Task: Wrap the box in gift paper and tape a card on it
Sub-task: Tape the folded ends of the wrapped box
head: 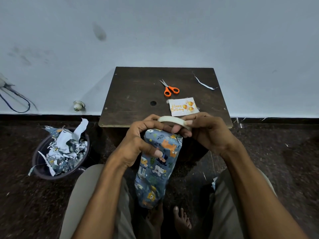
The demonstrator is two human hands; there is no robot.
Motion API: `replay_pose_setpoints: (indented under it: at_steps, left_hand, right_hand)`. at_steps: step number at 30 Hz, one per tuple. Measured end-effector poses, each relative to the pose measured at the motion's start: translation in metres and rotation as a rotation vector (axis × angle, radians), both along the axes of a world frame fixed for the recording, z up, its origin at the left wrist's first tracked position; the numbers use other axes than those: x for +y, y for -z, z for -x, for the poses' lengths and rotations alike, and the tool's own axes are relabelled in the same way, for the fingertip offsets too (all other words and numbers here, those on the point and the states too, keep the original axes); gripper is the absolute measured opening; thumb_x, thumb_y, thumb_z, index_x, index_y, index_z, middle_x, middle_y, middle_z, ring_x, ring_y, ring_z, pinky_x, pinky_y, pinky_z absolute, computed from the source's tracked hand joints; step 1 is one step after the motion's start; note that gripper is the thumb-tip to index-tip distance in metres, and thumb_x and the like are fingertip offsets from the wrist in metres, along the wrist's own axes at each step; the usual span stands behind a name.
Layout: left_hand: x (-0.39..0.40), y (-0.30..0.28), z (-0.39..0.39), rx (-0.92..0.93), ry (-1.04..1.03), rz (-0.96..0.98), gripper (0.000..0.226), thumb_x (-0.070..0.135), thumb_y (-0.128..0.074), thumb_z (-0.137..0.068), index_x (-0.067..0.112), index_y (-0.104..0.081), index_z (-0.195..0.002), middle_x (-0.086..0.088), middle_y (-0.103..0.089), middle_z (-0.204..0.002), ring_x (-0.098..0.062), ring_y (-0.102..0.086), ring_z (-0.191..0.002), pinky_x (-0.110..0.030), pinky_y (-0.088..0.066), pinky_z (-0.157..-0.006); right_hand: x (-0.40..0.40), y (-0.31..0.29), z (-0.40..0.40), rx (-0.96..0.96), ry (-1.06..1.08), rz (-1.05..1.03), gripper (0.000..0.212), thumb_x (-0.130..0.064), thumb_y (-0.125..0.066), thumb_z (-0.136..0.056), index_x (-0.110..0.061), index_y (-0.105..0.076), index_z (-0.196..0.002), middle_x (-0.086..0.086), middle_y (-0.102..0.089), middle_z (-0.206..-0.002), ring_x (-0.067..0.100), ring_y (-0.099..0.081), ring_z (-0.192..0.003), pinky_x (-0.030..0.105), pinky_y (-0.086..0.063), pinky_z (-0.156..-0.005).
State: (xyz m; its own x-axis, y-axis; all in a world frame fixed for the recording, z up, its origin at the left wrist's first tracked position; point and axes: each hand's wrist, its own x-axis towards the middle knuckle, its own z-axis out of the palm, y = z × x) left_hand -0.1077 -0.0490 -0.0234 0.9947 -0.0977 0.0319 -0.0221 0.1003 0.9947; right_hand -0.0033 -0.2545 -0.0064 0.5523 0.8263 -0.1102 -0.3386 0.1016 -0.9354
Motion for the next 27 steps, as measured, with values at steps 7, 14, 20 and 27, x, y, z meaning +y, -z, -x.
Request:
replay_pose_setpoints:
  at_steps: [7, 14, 20, 27]
  left_hand:
    - [0.002, 0.002, -0.001, 0.004, 0.002, 0.016, 0.069, 0.001, -0.080, -0.034, 0.001, -0.077, -0.104, -0.009, -0.055, -0.117, -0.028, -0.063, -0.107, -0.040, -0.057, -0.079]
    - [0.001, 0.001, 0.002, 0.013, -0.007, -0.056, 0.077, 0.009, -0.083, -0.033, -0.009, -0.073, -0.107, -0.011, -0.055, -0.117, -0.026, -0.065, -0.105, -0.039, -0.057, -0.078]
    - [0.002, 0.002, 0.001, 0.005, -0.014, -0.005, 0.070, 0.007, -0.083, -0.034, 0.001, -0.078, -0.103, -0.007, -0.055, -0.115, -0.026, -0.064, -0.105, -0.037, -0.057, -0.077]
    - [0.001, 0.002, 0.001, 0.002, -0.024, -0.127, 0.067, 0.008, -0.086, -0.039, 0.002, -0.076, -0.105, -0.017, -0.054, -0.120, -0.026, -0.062, -0.110, -0.041, -0.056, -0.085]
  right_hand:
    - [0.002, 0.001, 0.001, 0.030, -0.015, -0.020, 0.037, -0.008, -0.047, -0.082, 0.017, -0.067, -0.102, 0.005, -0.053, -0.058, 0.013, -0.041, -0.059, 0.029, -0.035, -0.073]
    - [0.005, -0.003, 0.005, -0.132, 0.050, 0.035, 0.027, -0.009, -0.046, -0.088, 0.007, -0.069, -0.090, -0.007, -0.061, -0.055, 0.006, -0.037, -0.052, 0.018, -0.037, -0.062]
    - [0.003, -0.002, 0.004, -0.048, 0.019, 0.006, 0.032, -0.009, -0.046, -0.087, 0.010, -0.071, -0.097, -0.001, -0.059, -0.058, 0.010, -0.041, -0.058, 0.023, -0.037, -0.067]
    - [0.001, 0.011, -0.006, -0.104, 0.259, 0.095, 0.017, -0.013, -0.063, -0.091, 0.001, -0.074, -0.094, 0.012, -0.065, -0.076, 0.018, -0.059, -0.075, 0.023, -0.049, -0.077]
